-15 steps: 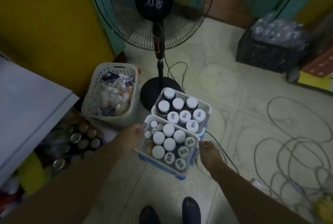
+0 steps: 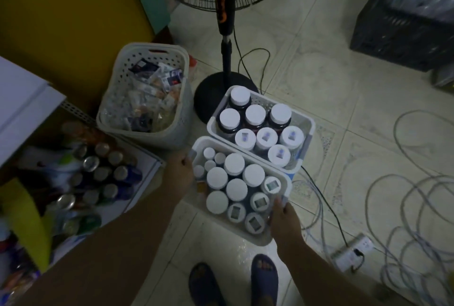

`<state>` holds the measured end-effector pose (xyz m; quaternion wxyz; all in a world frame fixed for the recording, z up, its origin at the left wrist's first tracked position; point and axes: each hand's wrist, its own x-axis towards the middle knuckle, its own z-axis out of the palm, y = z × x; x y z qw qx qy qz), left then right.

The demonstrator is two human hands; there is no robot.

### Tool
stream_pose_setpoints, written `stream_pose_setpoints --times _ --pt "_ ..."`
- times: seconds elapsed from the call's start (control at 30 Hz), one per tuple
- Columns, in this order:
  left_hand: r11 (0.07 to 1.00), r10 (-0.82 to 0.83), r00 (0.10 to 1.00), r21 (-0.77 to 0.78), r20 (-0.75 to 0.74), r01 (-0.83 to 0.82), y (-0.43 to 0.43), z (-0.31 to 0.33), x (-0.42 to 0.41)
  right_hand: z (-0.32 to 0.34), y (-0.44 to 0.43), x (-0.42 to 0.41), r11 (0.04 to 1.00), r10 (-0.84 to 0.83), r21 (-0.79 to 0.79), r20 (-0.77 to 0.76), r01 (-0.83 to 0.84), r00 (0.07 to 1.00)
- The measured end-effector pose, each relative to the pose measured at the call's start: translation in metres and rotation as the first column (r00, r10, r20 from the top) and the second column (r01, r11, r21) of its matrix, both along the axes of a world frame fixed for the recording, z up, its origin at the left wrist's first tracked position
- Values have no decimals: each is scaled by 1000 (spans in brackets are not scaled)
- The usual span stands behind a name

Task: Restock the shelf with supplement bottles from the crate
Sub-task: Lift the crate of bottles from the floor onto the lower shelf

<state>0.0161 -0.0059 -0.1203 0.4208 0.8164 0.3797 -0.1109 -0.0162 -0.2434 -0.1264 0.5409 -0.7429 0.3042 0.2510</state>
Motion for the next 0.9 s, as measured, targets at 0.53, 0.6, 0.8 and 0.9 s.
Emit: stream_pose_setpoints --times 0.53,0.6,0.8,0.9 --pt "977 208 978 -48 -23 -209 38 146 -124 116 21 -16 897 432 -102 -2 -430 902" --pt "944 324 946 -70 -4 -323 50 183 -154 152 45 -3 829 557 -93 57 -552 828" --pt "794 608 786 -88 111 -601 83 281 -234 249 144 5 637 760 -77 230 -767 608" --pt "729 681 712 -64 170 -682 108 308 -282 288 198 -6 508 837 -96 292 -856 463"
